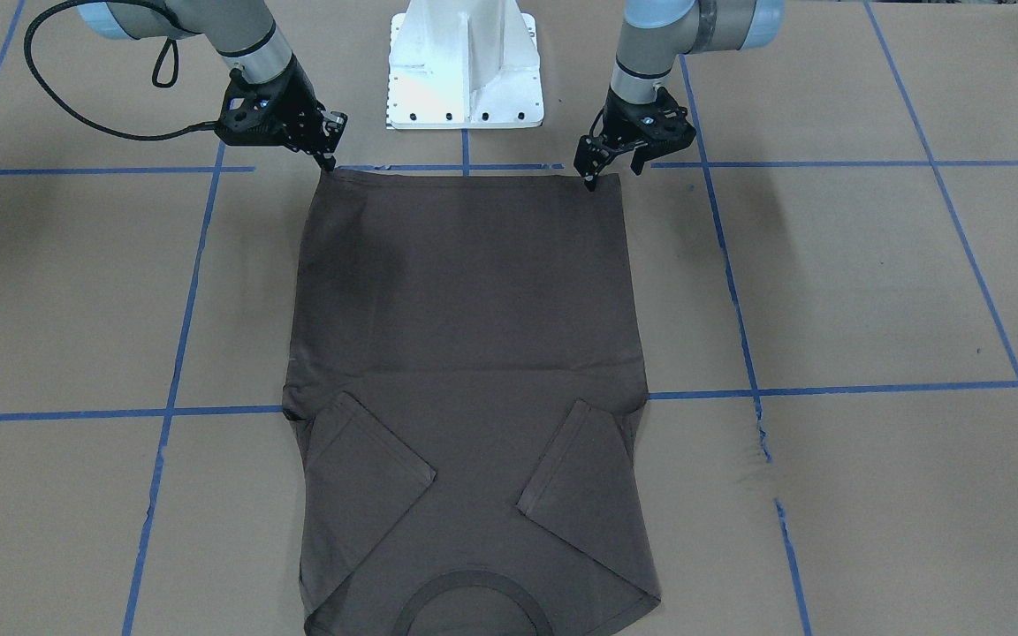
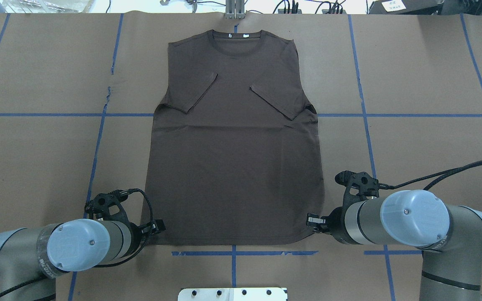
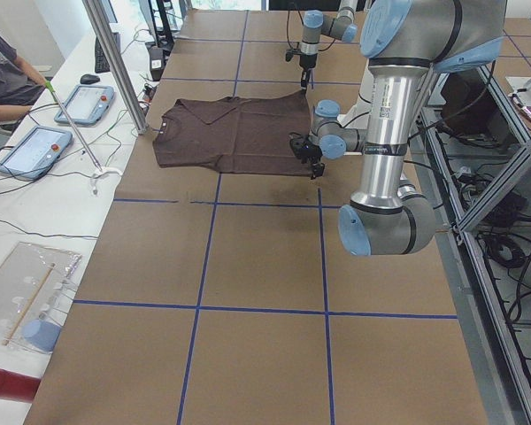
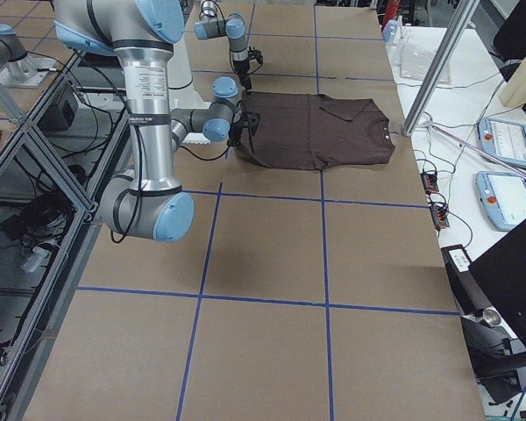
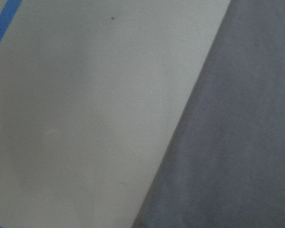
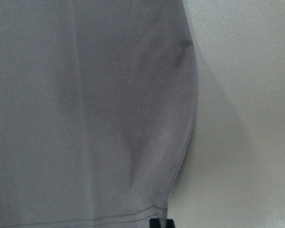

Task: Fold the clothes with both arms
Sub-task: 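Grasp both hem corners with the left and right grippers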

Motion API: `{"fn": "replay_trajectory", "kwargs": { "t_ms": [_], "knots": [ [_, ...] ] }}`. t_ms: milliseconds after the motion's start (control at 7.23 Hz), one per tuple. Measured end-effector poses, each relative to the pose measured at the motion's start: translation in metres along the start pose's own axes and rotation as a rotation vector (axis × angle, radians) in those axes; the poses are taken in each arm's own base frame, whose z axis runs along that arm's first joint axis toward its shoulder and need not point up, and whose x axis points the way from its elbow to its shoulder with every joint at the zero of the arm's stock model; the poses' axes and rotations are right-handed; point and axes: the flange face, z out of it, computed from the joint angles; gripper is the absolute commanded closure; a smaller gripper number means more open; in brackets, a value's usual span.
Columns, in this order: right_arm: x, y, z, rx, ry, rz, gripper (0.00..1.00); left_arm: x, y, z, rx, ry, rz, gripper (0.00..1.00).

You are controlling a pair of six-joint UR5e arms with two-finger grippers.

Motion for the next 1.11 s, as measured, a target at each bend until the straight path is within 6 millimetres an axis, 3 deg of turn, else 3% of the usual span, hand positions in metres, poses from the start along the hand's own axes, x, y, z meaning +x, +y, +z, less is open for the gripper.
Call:
{"fn": "replay_trajectory", "kwargs": {
  "t_ms": [138,277,415,554,692,830,1107],
  "knots": [
    [0.0003,-0.0026,-0.0016,-0.003,-0.001,0.004,1.0,-0.001,0.0007,0.0027,0.0,-0.007,0.001,0.13],
    [0.0005,-0.0043,-0.0024,-0.003,-0.001,0.007,1.0,-0.0012,0.0015,0.0047,0.0,-0.01,0.002,0.28],
    [0.0007,-0.0055,-0.0028,-0.003,-0.002,0.008,1.0,-0.0004,0.0021,0.0051,0.0,-0.011,0.003,0.46],
    [0.0008,-0.0061,-0.003,-0.002,-0.002,0.008,1.0,0.0006,0.0027,0.0048,-0.002,-0.009,0.003,0.72],
    [0.0008,-0.0065,-0.0032,-0.001,-0.002,0.008,1.0,0.0009,0.0029,0.0046,-0.002,-0.009,0.003,0.9],
    [0.0009,-0.0071,-0.0035,-0.001,-0.002,0.008,1.0,0.0019,0.0032,0.0039,-0.003,-0.007,0.003,1.0],
    [0.0011,-0.0077,-0.0034,-0.001,-0.001,0.003,1.0,0.0068,0.0048,-0.0015,-0.003,-0.017,0.005,1.0]
  ]
}}
